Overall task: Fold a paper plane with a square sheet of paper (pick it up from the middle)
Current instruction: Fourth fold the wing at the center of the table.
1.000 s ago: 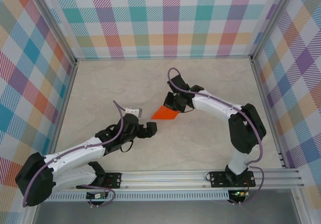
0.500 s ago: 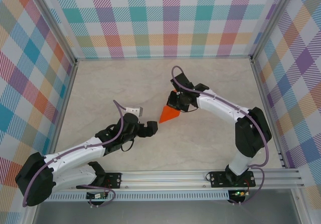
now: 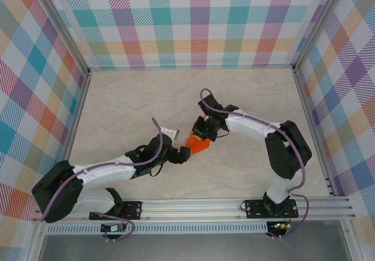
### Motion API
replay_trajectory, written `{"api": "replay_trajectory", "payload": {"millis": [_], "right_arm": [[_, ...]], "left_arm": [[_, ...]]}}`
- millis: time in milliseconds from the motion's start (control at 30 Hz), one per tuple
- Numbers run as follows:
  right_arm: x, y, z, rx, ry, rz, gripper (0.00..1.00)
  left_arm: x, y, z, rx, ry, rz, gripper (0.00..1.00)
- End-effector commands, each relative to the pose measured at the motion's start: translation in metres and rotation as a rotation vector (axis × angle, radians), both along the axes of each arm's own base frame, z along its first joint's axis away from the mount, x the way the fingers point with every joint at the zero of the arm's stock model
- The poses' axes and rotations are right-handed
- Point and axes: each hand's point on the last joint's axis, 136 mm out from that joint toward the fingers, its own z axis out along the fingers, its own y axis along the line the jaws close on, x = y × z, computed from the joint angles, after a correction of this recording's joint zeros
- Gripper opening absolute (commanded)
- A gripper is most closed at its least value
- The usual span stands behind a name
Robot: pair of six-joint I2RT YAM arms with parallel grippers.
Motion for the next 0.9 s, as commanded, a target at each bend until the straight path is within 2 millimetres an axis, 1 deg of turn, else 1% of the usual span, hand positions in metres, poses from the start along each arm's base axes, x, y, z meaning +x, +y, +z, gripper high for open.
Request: {"api": "replay_trajectory", "payload": {"millis": [0, 67, 133, 200, 400, 567, 667, 767, 833, 867], "right_arm": [[0.001, 0.003, -0.004, 0.061, 0.063, -0.036, 0.06], [0.0, 0.001, -0.005, 0.068, 0.081, -0.042, 0.06], [-0.001, 0.0, -0.007, 0.075, 0.097, -0.048, 0.06], [-0.001, -0.001, -0.006, 0.085, 0.11, -0.052, 0.06], [-0.003, -0.003, -0.006, 0.099, 0.139, -0.051, 0.07], [-0.009, 0.004, -0.005, 0.138, 0.18, -0.031, 0.08], [-0.011, 0.004, -0.007, 0.135, 0.192, -0.022, 0.13], [-0.014, 0.0, -0.013, 0.119, 0.206, -0.015, 0.22], [-0.015, -0.001, -0.014, 0.12, 0.208, -0.002, 0.27], [-0.015, -0.001, -0.014, 0.118, 0.208, 0.004, 0.28]], "left_arm": [[0.009, -0.019, 0.012, 0.014, -0.146, -0.089, 0.86], [0.011, -0.026, 0.008, 0.043, -0.171, -0.132, 0.81], [0.008, -0.035, 0.002, 0.062, -0.193, -0.196, 0.76], [0.008, -0.039, -0.004, 0.084, -0.225, -0.235, 0.72], [0.016, -0.038, -0.012, 0.14, -0.309, -0.246, 0.65], [0.024, -0.043, -0.02, 0.175, -0.328, -0.251, 0.53], [0.024, -0.045, -0.022, 0.176, -0.331, -0.257, 0.41], [0.022, -0.045, -0.021, 0.168, -0.329, -0.263, 0.31], [0.02, -0.043, -0.021, 0.169, -0.327, -0.268, 0.26], [0.019, -0.042, -0.022, 0.171, -0.325, -0.271, 0.24]]}}
